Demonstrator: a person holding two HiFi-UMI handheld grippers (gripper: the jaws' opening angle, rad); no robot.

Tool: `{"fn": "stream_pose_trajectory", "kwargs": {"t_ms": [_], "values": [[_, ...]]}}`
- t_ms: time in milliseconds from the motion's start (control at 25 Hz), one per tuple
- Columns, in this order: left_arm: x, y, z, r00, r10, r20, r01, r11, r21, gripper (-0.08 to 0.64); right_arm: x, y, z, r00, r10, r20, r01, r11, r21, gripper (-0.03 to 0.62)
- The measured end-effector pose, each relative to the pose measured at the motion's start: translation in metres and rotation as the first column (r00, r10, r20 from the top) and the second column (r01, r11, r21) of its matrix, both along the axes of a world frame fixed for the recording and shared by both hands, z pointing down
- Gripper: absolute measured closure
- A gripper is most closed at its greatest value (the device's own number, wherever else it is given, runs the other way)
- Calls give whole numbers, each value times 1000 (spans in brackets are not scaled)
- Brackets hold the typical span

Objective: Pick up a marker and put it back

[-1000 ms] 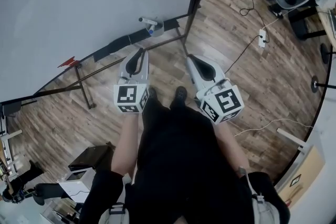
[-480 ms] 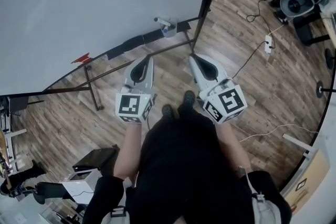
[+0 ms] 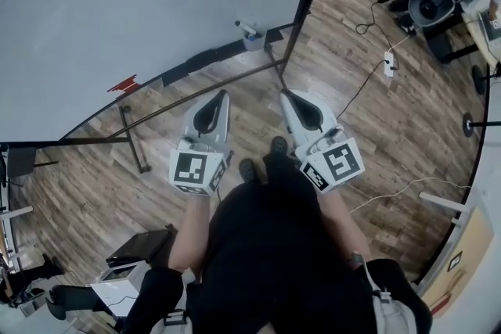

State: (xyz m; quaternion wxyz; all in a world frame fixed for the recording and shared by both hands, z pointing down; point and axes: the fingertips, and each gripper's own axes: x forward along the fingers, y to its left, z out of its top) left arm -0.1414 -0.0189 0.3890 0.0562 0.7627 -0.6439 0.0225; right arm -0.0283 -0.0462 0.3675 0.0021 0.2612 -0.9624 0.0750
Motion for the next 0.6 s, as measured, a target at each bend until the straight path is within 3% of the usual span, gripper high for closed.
{"fn": "stream_pose_trajectory", "kwargs": {"t_ms": [600], "values": [[6, 45, 4, 998, 64, -16, -64, 998, 9, 549, -3, 52, 4, 998, 35, -44, -33, 999, 32, 591]]}}
